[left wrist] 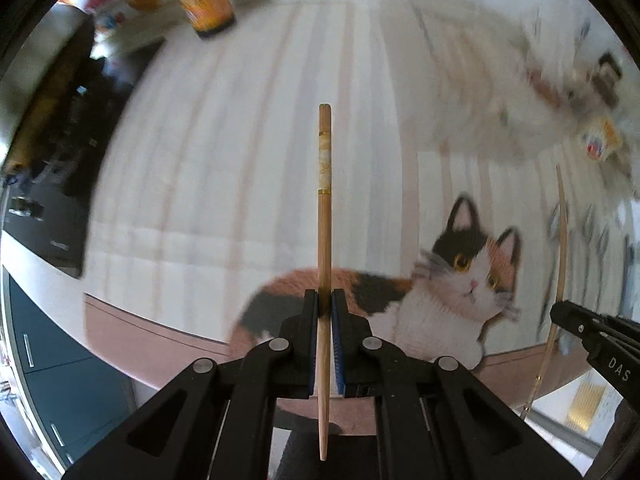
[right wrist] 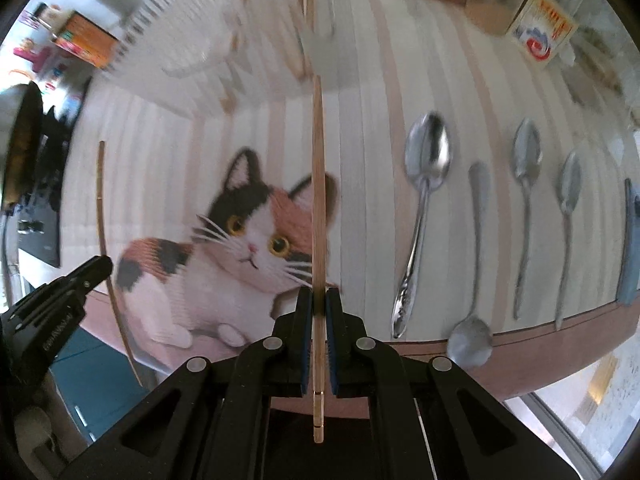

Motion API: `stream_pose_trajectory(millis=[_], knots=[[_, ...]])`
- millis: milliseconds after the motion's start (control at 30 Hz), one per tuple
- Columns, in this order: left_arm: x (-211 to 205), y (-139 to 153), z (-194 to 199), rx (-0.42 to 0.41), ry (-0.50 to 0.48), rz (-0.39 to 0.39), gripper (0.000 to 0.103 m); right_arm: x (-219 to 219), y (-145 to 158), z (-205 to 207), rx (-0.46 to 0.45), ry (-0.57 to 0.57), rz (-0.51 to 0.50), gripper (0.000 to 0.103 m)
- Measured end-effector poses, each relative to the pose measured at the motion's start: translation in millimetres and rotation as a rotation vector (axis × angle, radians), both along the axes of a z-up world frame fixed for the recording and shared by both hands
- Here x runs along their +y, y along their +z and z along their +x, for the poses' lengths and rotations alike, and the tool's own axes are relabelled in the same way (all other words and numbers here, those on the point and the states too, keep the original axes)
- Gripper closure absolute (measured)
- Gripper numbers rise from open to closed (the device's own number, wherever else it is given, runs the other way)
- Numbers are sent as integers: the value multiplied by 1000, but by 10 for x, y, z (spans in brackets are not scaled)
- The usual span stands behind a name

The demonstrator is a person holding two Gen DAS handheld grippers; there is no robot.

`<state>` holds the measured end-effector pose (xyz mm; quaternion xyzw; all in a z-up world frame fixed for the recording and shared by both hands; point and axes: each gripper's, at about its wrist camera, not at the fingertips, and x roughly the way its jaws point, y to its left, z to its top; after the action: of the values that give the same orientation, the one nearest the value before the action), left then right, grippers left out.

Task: Organize utensils
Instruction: 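Carry the chopstick with the left tool while the right tool carries its chopstick to the basket, then open the left tool over the basket while the right tool releases its chopstick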

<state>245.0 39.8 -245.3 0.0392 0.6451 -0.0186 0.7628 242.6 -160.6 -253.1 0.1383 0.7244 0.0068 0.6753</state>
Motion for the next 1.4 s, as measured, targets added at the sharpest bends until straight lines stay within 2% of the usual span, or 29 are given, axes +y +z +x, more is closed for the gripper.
stream_pose_trajectory(millis=[100, 267, 333, 433, 533, 633, 767, 1000, 1100, 1200, 1233, 1333, 1367, 1400], knots=[[9, 381, 53, -71, 6, -18, 99, -85, 292, 106, -48, 2, 16, 96], [-58, 986, 262, -162, -10, -107, 99, -274, 813, 280, -142, -3, 58, 96], [-209, 1216, 387, -198, -44, -137, 99, -354, 989, 469, -177, -9, 74, 96], [-496, 1432, 725, -204, -77, -212, 99, -464, 1144, 846, -221, -24, 79, 96], [-677, 1392, 1117, -164, -90, -253, 99, -556, 1128, 1296, -231, -43, 111, 96], [-858, 1184, 1550, -83, -90, -275, 99, -621, 1009, 1689, -219, -49, 134, 96], [-1026, 830, 1991, 4, -87, -238, 99, -649, 752, 2198, -186, -54, 138, 96], [-1084, 434, 2272, 94, -66, -219, 99, -552, 305, 2508, -108, -35, 135, 96], [-1047, 384, 2323, 118, -60, -202, 96, -480, 162, 2533, -82, -4, 122, 96], [-1004, 391, 2298, 102, -47, -156, 95, -452, 58, 2523, -47, 12, 125, 95], [-989, 401, 2296, 99, -44, -144, 93, -457, 51, 2509, -46, 12, 118, 93], [-933, 461, 2247, 57, -31, -104, 81, -500, 70, 2469, -55, -3, 109, 91], [-911, 485, 2227, 38, -28, -85, 70, -519, 94, 2458, -58, -8, 107, 90], [-892, 513, 2195, 16, -25, -68, 63, -560, 134, 2426, -66, -15, 101, 87]])
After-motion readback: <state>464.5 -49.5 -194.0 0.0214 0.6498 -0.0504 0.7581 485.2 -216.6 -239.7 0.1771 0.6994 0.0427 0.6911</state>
